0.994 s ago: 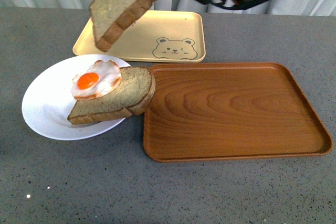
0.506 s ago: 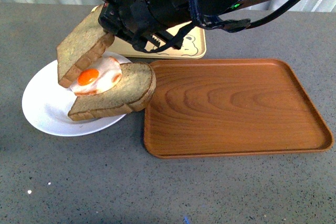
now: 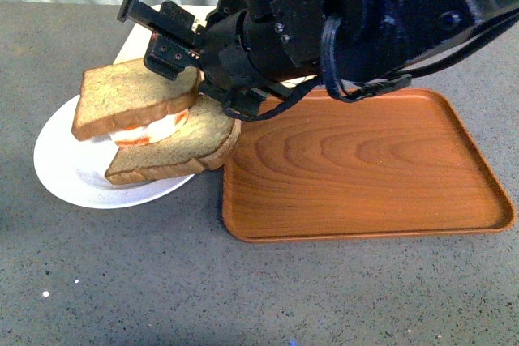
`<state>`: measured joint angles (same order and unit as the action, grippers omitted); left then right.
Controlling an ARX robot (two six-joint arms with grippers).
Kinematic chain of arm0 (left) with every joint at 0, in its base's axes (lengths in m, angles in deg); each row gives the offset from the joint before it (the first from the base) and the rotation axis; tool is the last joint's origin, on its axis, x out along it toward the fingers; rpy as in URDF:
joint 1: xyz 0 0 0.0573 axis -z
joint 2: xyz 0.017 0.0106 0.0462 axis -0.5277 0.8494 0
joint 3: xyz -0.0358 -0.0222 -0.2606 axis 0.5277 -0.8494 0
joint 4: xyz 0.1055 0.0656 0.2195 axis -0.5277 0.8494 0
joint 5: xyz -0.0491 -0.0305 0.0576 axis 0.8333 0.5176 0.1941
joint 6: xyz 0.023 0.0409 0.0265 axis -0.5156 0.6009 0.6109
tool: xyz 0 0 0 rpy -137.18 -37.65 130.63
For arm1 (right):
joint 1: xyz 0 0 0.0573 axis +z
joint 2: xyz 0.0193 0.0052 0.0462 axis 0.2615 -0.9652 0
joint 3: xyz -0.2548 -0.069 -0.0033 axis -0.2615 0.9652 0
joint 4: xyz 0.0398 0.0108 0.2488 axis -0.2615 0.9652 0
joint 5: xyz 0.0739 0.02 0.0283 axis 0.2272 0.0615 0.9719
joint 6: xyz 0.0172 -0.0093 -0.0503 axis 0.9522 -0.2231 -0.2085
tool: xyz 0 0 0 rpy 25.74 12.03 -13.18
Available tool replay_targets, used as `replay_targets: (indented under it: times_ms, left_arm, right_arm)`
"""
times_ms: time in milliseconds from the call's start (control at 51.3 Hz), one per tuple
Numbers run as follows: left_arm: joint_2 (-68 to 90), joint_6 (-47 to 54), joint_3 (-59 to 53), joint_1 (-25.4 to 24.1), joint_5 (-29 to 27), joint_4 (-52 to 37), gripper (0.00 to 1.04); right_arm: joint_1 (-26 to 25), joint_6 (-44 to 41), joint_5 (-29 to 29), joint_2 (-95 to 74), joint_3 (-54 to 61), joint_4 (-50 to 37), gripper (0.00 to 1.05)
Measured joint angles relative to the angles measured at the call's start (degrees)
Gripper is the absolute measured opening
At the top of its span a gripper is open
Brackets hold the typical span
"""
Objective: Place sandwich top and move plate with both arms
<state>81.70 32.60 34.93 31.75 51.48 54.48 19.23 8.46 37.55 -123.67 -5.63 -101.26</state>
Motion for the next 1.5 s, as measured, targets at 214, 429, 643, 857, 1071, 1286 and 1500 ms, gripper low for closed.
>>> replay_targets:
  times_ms: [214, 429, 643, 857, 1071, 1286, 1500]
  left_arm:
    - [0.0, 0.0, 0.0, 0.0, 0.0, 0.0, 0.96]
    - [0.0, 0.0, 0.0, 0.0, 0.0, 0.0, 0.96]
    - [0.0, 0.0, 0.0, 0.0, 0.0, 0.0, 0.96]
    - [0.0, 0.0, 0.0, 0.0, 0.0, 0.0, 0.96]
    - [0.0, 0.0, 0.0, 0.0, 0.0, 0.0, 0.96]
    - [0.0, 0.0, 0.0, 0.0, 0.0, 0.0, 0.96]
    - [0.0, 0.0, 0.0, 0.0, 0.0, 0.0, 0.96]
  right_arm:
    - [-2.7, -4.8, -1.8, 7.7, 6.8, -4.0, 0.85]
    - [-4.8, -16.4, -17.6, 13.6, 15.8, -20.7, 0.86]
    - [-10.4, -36.6, -33.4, 22.4, 38.0, -45.5, 0.49]
    - [-15.8, -39.2, -28.3, 32.7, 49.4, -46.7, 0.17]
    - [-21.3, -40.2, -22.3, 44.6, 59.3, -44.5, 0.02]
    - [-24.9, -40.2, -19.1, 53.6, 64.3, -40.0, 0.02]
    - [-27.3, -40.3, -16.5, 62.4, 67.4, -34.4, 0.02]
